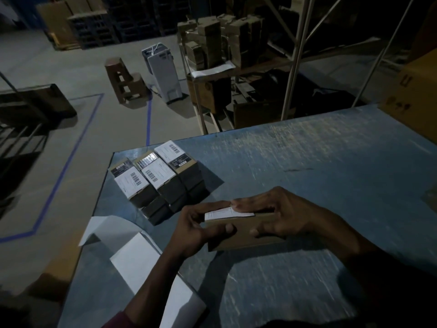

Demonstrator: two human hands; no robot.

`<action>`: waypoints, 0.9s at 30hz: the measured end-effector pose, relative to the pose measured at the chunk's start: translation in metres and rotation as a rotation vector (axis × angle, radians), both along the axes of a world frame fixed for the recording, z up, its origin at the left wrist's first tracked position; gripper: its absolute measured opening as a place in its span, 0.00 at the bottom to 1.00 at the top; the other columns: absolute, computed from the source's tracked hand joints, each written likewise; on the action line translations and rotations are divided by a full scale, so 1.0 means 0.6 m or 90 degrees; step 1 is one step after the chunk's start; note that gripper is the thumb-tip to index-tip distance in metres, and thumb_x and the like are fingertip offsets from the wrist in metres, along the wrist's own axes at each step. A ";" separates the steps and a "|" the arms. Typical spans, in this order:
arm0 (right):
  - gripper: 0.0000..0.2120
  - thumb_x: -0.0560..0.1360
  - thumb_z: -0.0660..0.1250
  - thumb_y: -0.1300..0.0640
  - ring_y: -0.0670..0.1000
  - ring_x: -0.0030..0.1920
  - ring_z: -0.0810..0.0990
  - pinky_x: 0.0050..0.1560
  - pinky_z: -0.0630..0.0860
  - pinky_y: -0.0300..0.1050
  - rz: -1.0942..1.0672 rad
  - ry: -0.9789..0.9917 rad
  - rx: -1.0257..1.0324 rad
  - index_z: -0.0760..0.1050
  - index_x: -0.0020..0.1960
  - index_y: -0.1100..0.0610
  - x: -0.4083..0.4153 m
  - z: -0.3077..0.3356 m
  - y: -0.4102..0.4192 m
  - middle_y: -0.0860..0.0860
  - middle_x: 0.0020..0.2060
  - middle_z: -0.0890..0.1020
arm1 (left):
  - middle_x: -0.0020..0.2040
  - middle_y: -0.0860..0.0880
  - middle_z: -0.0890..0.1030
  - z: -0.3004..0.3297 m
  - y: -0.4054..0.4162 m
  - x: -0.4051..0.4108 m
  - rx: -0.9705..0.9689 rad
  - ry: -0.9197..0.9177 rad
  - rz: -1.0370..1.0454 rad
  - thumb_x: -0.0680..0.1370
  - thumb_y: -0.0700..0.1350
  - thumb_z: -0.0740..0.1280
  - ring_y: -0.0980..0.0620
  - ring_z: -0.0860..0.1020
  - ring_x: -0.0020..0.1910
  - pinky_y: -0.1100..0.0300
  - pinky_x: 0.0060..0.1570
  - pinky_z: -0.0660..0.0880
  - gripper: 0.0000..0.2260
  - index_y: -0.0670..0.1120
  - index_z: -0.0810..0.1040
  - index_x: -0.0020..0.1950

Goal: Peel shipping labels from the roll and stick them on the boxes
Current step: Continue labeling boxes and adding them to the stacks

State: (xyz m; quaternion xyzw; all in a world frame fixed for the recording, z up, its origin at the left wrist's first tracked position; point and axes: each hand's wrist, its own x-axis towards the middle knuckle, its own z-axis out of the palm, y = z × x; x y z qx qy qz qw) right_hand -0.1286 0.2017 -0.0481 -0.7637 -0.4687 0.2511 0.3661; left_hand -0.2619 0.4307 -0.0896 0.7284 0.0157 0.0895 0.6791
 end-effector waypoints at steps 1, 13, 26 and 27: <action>0.28 0.73 0.80 0.58 0.39 0.69 0.76 0.73 0.73 0.44 0.000 0.029 0.028 0.79 0.70 0.44 -0.002 0.001 -0.002 0.36 0.69 0.77 | 0.54 0.43 0.88 -0.002 -0.001 -0.002 -0.007 -0.003 0.000 0.72 0.33 0.79 0.47 0.87 0.50 0.56 0.46 0.81 0.17 0.39 0.86 0.60; 0.16 0.71 0.79 0.68 0.50 0.63 0.84 0.66 0.79 0.47 -0.035 0.143 0.158 0.86 0.57 0.57 -0.009 -0.015 -0.013 0.48 0.58 0.87 | 0.59 0.42 0.86 -0.003 -0.020 -0.024 0.045 -0.128 -0.005 0.77 0.34 0.74 0.48 0.86 0.52 0.69 0.43 0.78 0.10 0.35 0.85 0.59; 0.10 0.66 0.82 0.67 0.48 0.63 0.84 0.66 0.79 0.46 -0.033 0.144 0.133 0.88 0.46 0.61 -0.019 -0.029 -0.020 0.47 0.58 0.86 | 0.77 0.48 0.75 -0.007 -0.002 -0.047 0.172 -0.136 -0.069 0.75 0.38 0.78 0.45 0.77 0.72 0.42 0.64 0.79 0.10 0.41 0.88 0.56; 0.09 0.66 0.83 0.67 0.48 0.62 0.84 0.64 0.79 0.45 -0.034 0.132 0.142 0.88 0.45 0.61 -0.020 -0.028 -0.020 0.47 0.57 0.87 | 0.78 0.48 0.73 -0.006 -0.003 -0.049 0.188 -0.150 -0.056 0.74 0.39 0.78 0.46 0.75 0.74 0.44 0.65 0.79 0.13 0.41 0.87 0.58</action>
